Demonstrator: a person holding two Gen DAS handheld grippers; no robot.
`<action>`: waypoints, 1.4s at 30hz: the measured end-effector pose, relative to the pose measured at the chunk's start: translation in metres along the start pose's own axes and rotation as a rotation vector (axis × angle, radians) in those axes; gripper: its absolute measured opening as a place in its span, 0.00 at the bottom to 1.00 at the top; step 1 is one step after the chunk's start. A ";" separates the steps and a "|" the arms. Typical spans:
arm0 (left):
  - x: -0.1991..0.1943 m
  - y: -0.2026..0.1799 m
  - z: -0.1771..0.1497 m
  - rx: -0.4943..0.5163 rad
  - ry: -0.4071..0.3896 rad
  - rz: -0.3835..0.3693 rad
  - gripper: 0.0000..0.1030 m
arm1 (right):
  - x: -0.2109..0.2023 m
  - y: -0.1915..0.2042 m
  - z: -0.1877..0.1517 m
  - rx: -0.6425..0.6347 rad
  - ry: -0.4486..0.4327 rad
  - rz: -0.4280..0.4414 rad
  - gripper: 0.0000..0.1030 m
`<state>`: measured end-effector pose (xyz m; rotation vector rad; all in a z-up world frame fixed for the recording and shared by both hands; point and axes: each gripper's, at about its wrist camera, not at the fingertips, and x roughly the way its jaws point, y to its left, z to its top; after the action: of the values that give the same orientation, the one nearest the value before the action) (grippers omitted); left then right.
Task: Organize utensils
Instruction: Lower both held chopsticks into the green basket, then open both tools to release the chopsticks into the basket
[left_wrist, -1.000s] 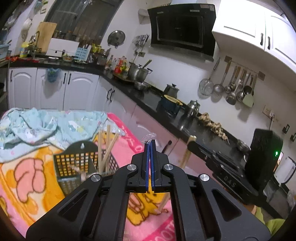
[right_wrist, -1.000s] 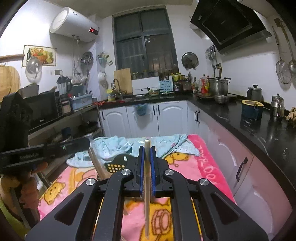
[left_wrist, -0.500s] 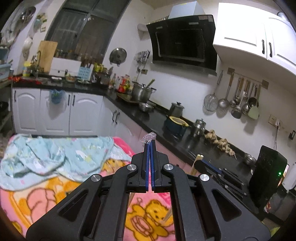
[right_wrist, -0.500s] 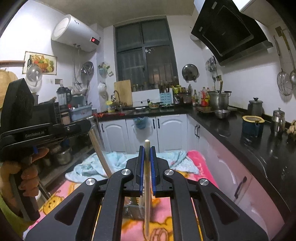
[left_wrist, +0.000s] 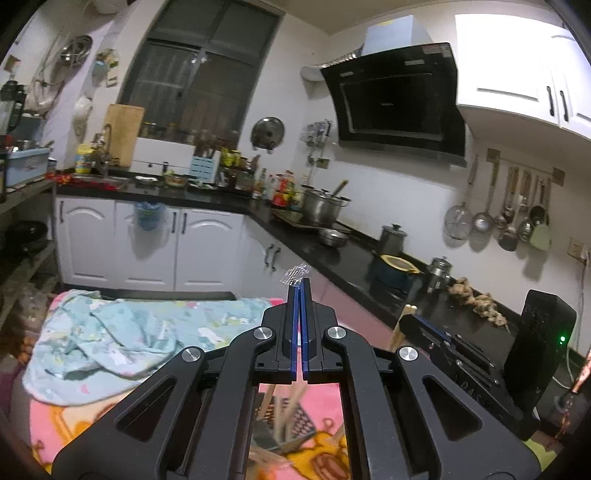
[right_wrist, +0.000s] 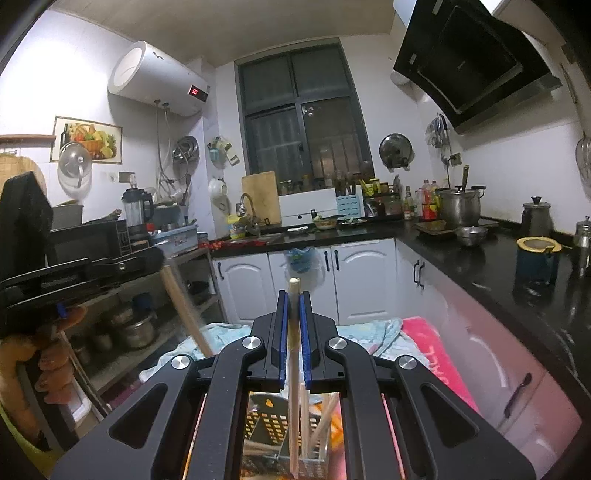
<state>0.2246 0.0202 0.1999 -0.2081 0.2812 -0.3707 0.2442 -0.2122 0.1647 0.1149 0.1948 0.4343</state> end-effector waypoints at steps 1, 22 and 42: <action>0.000 0.005 -0.002 -0.003 0.001 0.007 0.00 | 0.005 -0.001 -0.001 0.001 -0.002 -0.001 0.06; 0.019 0.053 -0.065 -0.057 0.087 0.066 0.00 | 0.056 -0.001 -0.037 -0.006 -0.027 -0.040 0.06; -0.001 0.059 -0.088 -0.082 0.140 0.092 0.65 | 0.027 -0.008 -0.059 0.060 0.062 -0.092 0.52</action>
<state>0.2160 0.0615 0.1021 -0.2496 0.4426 -0.2826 0.2588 -0.2042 0.1013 0.1513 0.2734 0.3410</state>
